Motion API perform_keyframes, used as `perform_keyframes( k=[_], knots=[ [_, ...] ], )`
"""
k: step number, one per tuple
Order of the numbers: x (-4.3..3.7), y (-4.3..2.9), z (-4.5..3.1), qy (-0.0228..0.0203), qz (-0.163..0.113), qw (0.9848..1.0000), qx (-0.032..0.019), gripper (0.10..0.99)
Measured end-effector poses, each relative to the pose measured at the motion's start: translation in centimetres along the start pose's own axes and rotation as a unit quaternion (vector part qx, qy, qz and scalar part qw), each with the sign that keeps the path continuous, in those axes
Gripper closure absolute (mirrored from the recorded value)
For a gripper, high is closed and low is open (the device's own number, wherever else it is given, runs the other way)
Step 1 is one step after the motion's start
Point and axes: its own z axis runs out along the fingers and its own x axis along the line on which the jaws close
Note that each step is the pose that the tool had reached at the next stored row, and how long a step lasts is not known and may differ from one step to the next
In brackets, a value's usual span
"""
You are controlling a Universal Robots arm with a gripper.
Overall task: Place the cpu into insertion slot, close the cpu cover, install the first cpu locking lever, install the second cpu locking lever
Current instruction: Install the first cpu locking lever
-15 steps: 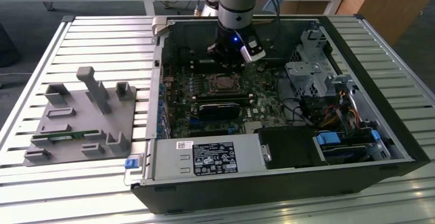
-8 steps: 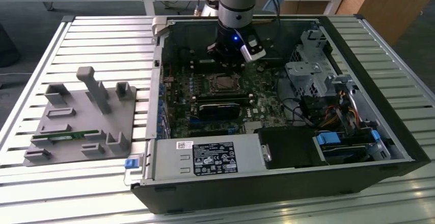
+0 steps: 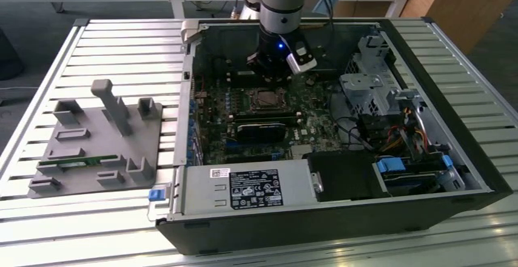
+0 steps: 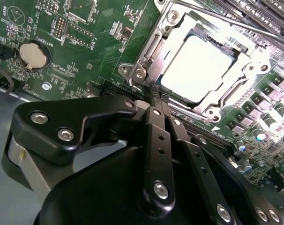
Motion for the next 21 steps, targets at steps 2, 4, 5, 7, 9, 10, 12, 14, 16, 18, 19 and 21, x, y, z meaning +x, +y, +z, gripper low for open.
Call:
perform_keyframes(
  k=[2, 4, 5, 7, 9, 10, 12, 14, 16, 18, 19, 21],
  knots=[
    [-0.01, 0.00, 0.07, 0.0000, 0.000, 1.0000, 0.0020, 0.980],
    [-0.03, 0.01, 0.15, 0.0001, 0.000, 1.0000, 0.0024, 0.980],
    [-0.06, 0.02, 0.20, 0.0001, 0.000, 1.0000, 0.0024, 0.980],
    [-0.12, 0.03, 0.25, 0.0001, 0.000, 1.0000, 0.0005, 0.980],
    [-0.15, 0.04, 0.25, 0.0002, 0.000, 1.0000, -0.0028, 0.980],
    [-0.16, 0.06, 0.27, 0.0001, 0.000, 1.0000, -0.0031, 0.980],
    [-0.17, 0.09, 0.10, -0.0003, 0.000, 1.0000, -0.0037, 0.980],
    [-0.18, 0.13, -0.47, -0.0001, 0.000, 1.0000, -0.0036, 0.980],
    [-0.19, 0.16, -1.10, 0.0000, 0.000, 1.0000, -0.0033, 0.980],
    [-0.19, 0.17, -1.37, 0.0001, 0.000, 1.0000, -0.0032, 0.980],
    [-0.20, 0.11, -1.38, 0.0001, 0.000, 1.0000, -0.0032, 0.980],
    [-0.20, 0.00, -1.39, 0.0002, 0.000, 1.0000, -0.0031, 0.980]
  ],
)
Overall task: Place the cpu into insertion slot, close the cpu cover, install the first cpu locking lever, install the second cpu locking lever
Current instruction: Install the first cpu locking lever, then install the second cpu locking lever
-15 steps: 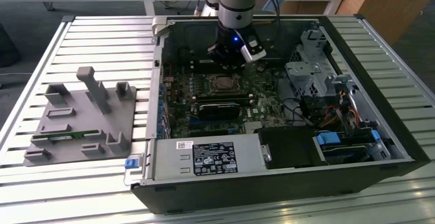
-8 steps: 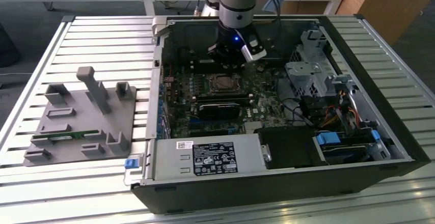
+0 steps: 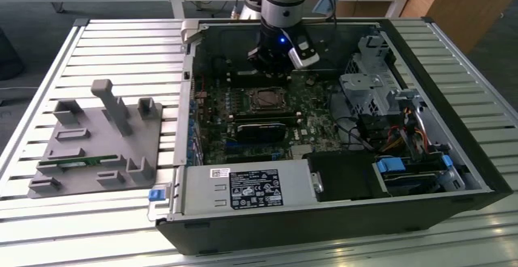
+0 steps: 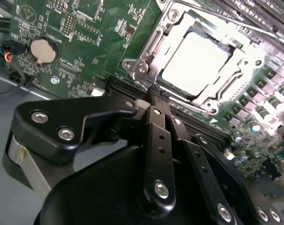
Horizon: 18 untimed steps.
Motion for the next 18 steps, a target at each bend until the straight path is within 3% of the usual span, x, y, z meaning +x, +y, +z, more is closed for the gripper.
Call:
perform_keyframes(
  k=[18],
  knots=[
    [-0.03, -0.59, -0.04, 0.0000, 0.000, 1.0000, 0.0000, 0.980]
  ],
)
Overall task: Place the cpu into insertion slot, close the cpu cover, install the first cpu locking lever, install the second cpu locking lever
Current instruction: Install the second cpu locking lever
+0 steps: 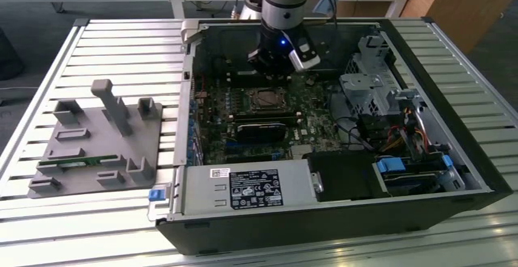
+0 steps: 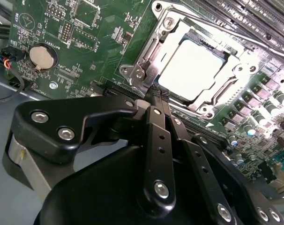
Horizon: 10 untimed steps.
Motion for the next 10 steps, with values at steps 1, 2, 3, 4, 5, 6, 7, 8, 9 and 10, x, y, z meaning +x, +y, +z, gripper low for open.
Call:
perform_keyframes(
  k=[1, 2, 3, 4, 5, 6, 7, 8, 9, 10],
  knots=[
    [0.00, -0.05, 0.00, 0.0000, 0.000, 1.0000, 0.0000, 0.980],
    [-0.01, -0.12, -0.01, 0.0000, 0.000, 1.0000, 0.0000, 0.980],
    [-0.01, -0.20, -0.01, 0.0000, 0.000, 1.0000, 0.0000, 0.980],
    [-0.01, -0.27, -0.02, 0.0000, 0.000, 1.0000, 0.0000, 0.980],
    [-0.01, -0.33, -0.02, 0.0000, 0.000, 1.0000, 0.0000, 0.980],
    [-0.02, -0.39, -0.02, 0.0000, 0.000, 1.0000, 0.0000, 0.980],
    [-0.02, -0.46, -0.03, 0.0000, 0.000, 1.0000, 0.0000, 0.980],
    [-0.03, -0.55, -0.03, 0.0000, 0.000, 1.0000, 0.0000, 0.980],
    [-0.03, -0.65, -0.04, 0.0000, 0.000, 1.0000, 0.0000, 0.980],
    [-0.03, -0.74, -0.05, 0.0000, 0.000, 1.0000, 0.0000, 0.980]
  ],
)
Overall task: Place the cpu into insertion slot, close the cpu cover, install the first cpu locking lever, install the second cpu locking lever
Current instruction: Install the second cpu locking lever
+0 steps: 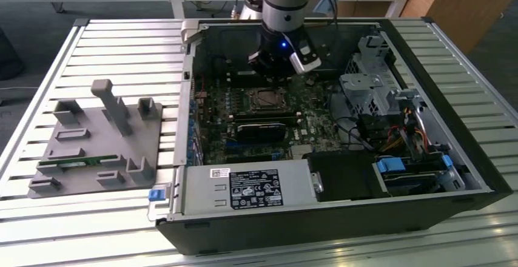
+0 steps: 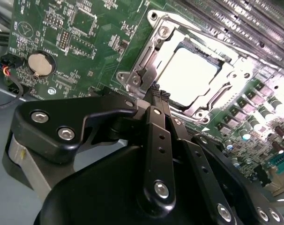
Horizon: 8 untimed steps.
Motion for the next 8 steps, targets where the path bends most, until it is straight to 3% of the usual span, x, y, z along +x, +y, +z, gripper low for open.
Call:
perform_keyframes(
  k=[8],
  knots=[
    [-0.03, -0.70, -0.04, 0.0000, 0.000, 1.0000, 0.0000, 0.980]
  ],
)
